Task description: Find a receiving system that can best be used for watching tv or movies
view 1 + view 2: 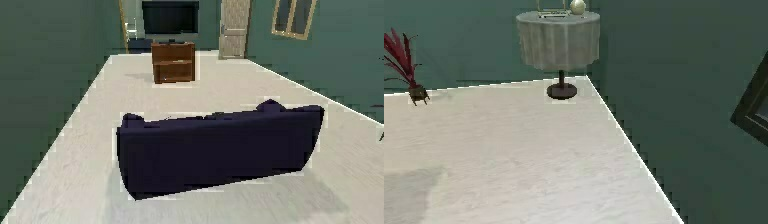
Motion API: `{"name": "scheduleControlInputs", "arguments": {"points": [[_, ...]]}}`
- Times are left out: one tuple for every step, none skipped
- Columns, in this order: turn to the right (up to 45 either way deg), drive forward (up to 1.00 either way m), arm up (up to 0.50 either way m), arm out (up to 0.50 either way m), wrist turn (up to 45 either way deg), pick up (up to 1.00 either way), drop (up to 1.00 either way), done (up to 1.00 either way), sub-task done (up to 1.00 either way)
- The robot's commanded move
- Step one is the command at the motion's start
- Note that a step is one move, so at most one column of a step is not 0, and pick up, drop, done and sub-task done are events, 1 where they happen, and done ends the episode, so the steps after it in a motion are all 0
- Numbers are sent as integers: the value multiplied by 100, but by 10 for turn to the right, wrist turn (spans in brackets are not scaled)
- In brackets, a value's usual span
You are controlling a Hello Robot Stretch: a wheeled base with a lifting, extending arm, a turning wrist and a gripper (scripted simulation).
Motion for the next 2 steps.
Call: {"name": "scheduleControlInputs", "arguments": {"points": [[-60,0,0,0,0,0,0,0,0],[0,75,0,0,0,0,0,0,0]]}}
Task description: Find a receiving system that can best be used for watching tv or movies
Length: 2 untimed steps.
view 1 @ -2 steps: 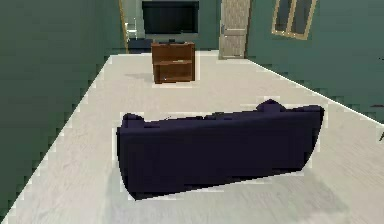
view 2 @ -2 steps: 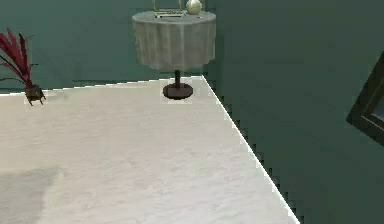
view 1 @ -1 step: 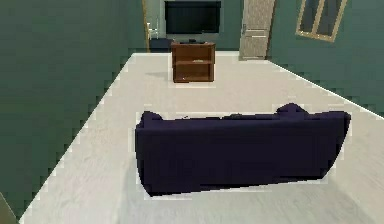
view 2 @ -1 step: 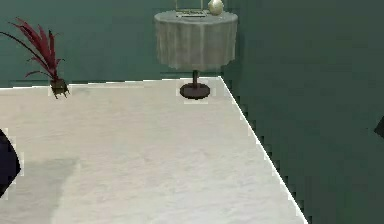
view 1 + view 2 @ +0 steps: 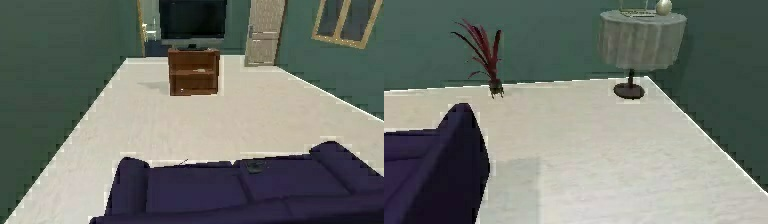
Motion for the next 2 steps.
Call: {"name": "scheduleControlInputs", "arguments": {"points": [[-390,0,0,0,0,0,0,0,0],[0,5,0,0,0,0,0,0,0]]}}
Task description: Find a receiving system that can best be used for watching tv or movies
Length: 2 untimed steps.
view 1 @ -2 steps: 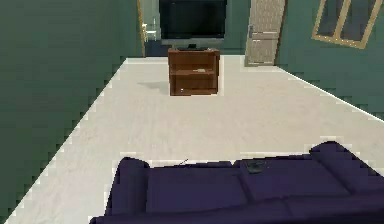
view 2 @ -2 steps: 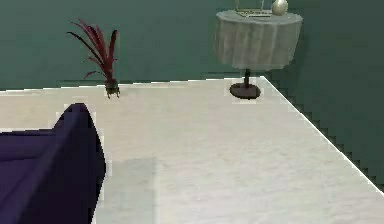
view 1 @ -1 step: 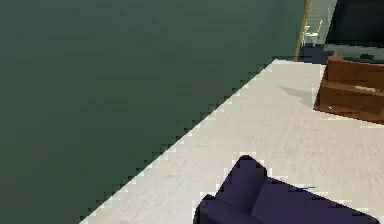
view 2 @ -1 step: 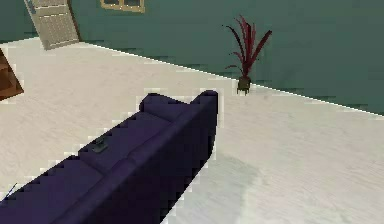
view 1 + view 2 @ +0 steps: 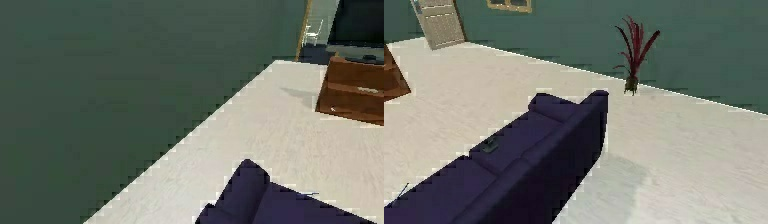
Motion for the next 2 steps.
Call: {"name": "scheduleControlInputs", "arguments": {"points": [[-450,0,0,0,0,0,0,0,0],[-90,0,0,0,0,0,0,0,0]]}}
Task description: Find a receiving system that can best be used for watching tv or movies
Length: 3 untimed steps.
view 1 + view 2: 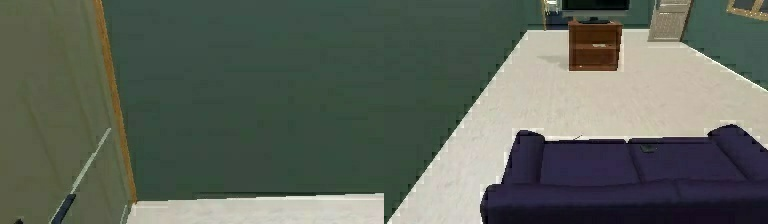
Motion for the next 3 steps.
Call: {"name": "scheduleControlInputs", "arguments": {"points": [[0,30,0,0,0,0,0,0,0],[450,0,0,0,0,0,0,0,0],[30,0,0,0,0,0,0,0,0]]}}
